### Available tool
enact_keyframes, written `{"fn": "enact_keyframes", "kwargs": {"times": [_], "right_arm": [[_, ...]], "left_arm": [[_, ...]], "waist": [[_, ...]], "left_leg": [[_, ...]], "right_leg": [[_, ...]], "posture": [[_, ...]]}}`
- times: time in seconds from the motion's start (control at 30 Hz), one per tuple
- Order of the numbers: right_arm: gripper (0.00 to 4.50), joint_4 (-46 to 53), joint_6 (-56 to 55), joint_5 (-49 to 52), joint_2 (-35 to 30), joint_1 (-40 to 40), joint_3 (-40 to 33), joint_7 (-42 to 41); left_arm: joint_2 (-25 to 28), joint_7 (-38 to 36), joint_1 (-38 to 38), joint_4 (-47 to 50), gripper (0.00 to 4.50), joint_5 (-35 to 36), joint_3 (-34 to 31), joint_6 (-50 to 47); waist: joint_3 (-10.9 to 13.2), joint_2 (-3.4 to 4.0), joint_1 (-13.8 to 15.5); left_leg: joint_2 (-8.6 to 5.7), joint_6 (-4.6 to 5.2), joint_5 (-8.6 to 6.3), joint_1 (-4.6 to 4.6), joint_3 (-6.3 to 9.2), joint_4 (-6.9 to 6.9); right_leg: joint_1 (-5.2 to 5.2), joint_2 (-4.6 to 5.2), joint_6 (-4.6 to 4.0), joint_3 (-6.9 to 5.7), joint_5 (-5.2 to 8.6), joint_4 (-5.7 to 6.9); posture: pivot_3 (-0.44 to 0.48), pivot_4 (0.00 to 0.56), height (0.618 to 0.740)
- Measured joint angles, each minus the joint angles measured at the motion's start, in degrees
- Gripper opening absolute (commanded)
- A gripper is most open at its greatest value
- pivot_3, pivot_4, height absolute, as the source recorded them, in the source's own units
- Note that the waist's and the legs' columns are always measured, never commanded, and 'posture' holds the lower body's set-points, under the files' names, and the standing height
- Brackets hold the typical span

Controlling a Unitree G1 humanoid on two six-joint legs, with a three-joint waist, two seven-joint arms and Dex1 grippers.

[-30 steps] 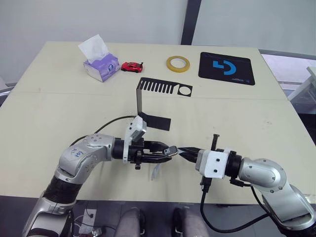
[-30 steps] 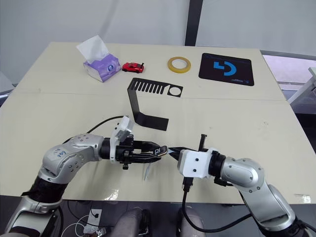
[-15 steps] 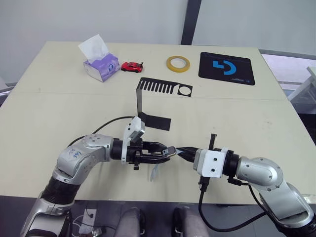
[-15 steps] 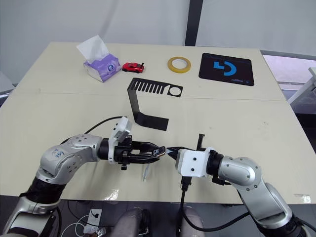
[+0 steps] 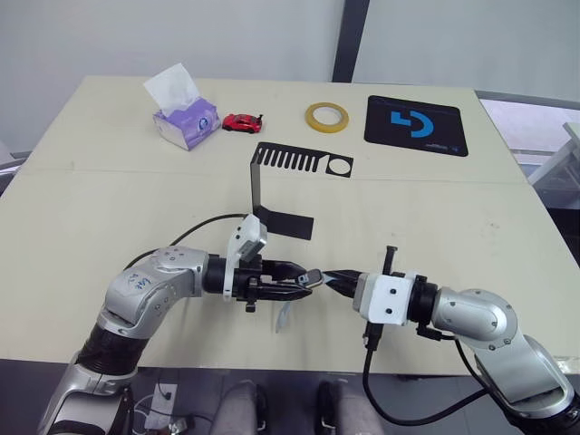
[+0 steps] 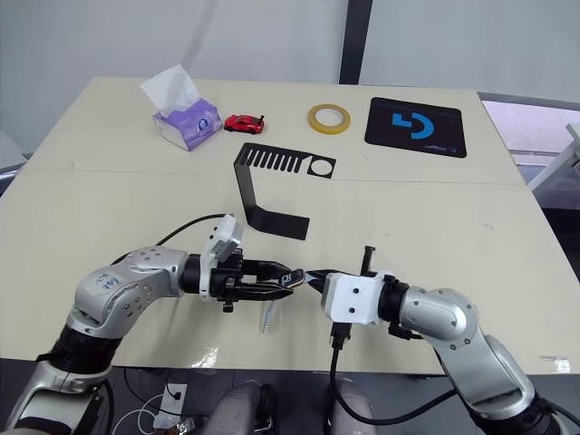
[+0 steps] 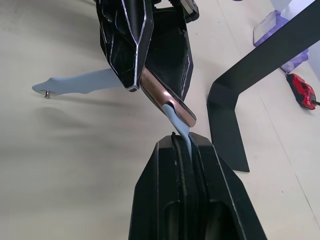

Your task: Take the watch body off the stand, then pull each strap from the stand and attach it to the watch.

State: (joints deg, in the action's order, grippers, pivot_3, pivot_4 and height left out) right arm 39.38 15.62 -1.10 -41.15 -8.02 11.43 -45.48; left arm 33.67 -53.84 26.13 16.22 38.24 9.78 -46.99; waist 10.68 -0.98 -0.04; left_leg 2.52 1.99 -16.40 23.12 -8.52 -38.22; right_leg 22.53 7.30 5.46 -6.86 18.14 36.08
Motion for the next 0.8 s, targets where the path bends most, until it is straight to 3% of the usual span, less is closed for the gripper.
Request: {"fn": "enact_keyframes", "kwargs": {"times": [0.8], "right_arm": [[0.06,-0.38,0.85,-1.19,0.47,-0.52,0.95,0.05]], "left_arm": [[-0.29,0.41,0.01,0.00,1.63,-0.32,-0.13,-1.39]], "waist": [[0.00,0.00,-0.01]], "left_leg": [[0.00,0.00,0.00,0.00,0.00,0.00]], "right_leg": [[0.00,0.01,0.00,0.00,0.00,0.00]], "posture": [[0.000,0.150,0.740]]}}
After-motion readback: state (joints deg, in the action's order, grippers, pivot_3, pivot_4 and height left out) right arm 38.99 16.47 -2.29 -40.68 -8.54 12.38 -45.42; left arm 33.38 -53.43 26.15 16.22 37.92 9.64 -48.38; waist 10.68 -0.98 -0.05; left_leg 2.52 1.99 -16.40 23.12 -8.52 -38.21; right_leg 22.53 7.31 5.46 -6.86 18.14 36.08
